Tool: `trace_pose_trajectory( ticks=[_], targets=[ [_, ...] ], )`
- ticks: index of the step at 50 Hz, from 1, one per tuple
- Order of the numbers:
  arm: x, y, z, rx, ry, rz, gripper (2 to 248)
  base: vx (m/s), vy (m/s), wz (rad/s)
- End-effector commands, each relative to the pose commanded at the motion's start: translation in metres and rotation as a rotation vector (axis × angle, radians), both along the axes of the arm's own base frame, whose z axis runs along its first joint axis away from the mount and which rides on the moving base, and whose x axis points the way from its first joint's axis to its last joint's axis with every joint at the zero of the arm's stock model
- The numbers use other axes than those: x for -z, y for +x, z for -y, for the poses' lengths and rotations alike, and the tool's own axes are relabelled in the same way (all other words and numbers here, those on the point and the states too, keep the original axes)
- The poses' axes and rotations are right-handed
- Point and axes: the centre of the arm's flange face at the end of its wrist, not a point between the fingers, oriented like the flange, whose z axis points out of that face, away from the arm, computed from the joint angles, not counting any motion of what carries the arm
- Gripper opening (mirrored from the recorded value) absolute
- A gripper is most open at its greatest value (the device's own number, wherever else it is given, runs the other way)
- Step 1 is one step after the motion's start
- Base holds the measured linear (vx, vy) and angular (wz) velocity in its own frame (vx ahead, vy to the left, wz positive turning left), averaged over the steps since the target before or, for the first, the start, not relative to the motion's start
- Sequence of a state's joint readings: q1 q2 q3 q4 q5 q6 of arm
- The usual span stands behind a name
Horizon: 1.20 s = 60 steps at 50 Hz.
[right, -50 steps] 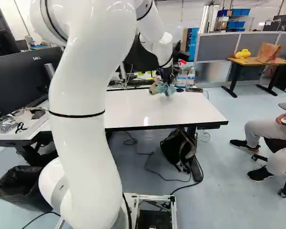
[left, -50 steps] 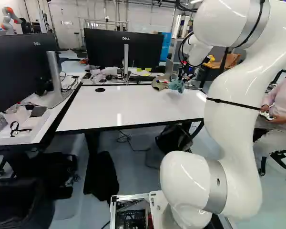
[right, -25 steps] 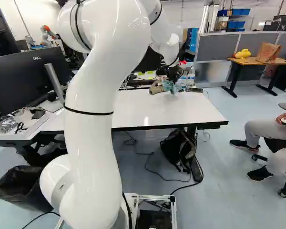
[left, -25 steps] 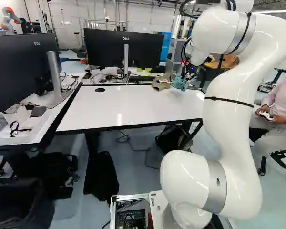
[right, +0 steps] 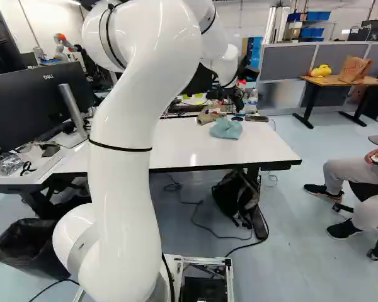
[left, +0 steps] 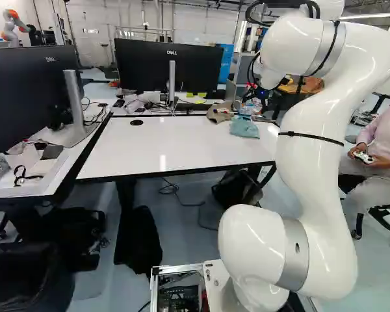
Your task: Clean the table with the green towel
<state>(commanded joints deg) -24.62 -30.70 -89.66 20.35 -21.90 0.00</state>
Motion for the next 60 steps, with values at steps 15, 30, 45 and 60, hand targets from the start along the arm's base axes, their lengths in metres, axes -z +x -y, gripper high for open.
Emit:
trace_pose_trajectory(
  ticks=[15, 30, 45, 60],
  targets=[
    [0.000, 0.000, 0.000, 0.000, 0.000, 0.000, 247, 0.000, 0.000, 0.000],
    [-0.001, -0.006, -0.019, -0.022, 0.004, -0.009, 247, 0.000, 0.000, 0.000],
    [-0.003, -0.018, -0.045, -0.050, 0.010, -0.024, 247, 0.000, 0.000, 0.000],
    [-0.005, -0.036, -0.069, -0.075, 0.016, -0.039, 247, 0.000, 0.000, 0.000]
  ],
)
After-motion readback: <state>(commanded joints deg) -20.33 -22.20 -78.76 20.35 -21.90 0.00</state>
